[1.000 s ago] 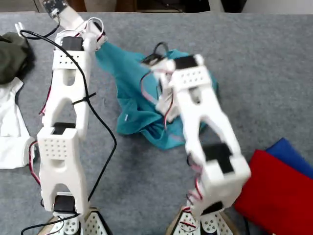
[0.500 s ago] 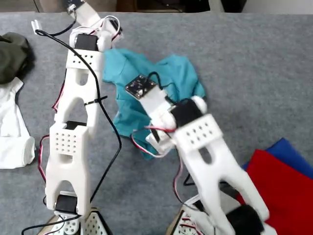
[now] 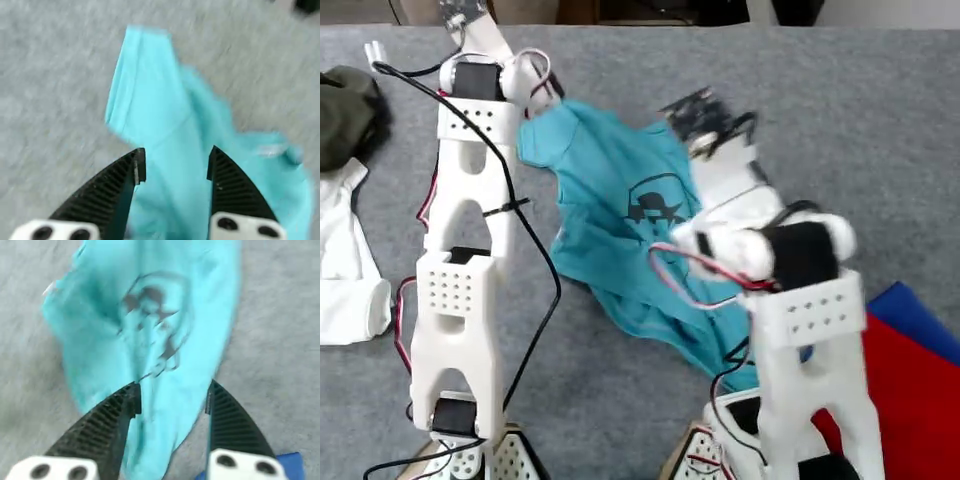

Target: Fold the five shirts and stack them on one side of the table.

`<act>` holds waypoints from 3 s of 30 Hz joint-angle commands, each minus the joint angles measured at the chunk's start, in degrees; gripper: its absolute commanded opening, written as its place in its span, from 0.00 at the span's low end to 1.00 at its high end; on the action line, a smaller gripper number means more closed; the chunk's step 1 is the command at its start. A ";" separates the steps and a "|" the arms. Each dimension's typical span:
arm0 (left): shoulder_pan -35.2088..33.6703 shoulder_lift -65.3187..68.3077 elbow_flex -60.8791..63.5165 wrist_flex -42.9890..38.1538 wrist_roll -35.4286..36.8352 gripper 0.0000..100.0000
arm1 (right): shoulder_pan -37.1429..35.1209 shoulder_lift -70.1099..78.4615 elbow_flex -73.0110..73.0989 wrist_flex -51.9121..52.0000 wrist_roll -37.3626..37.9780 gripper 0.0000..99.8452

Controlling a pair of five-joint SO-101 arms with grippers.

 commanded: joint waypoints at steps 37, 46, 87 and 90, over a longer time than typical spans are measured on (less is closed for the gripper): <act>-2.02 -23.69 70.33 -12.66 -1.14 0.02 | 17.54 41.98 -29.14 -7.65 0.88 0.23; -19.87 -31.96 73.41 -11.08 -20.04 0.02 | 8.04 56.48 -40.40 -9.23 0.35 0.23; -33.93 -45.76 73.76 -16.88 -34.55 0.02 | 17.98 91.74 -65.89 9.93 7.56 0.00; -32.09 -45.76 74.11 -17.49 -34.81 0.02 | 19.38 84.79 -54.99 9.93 12.04 0.00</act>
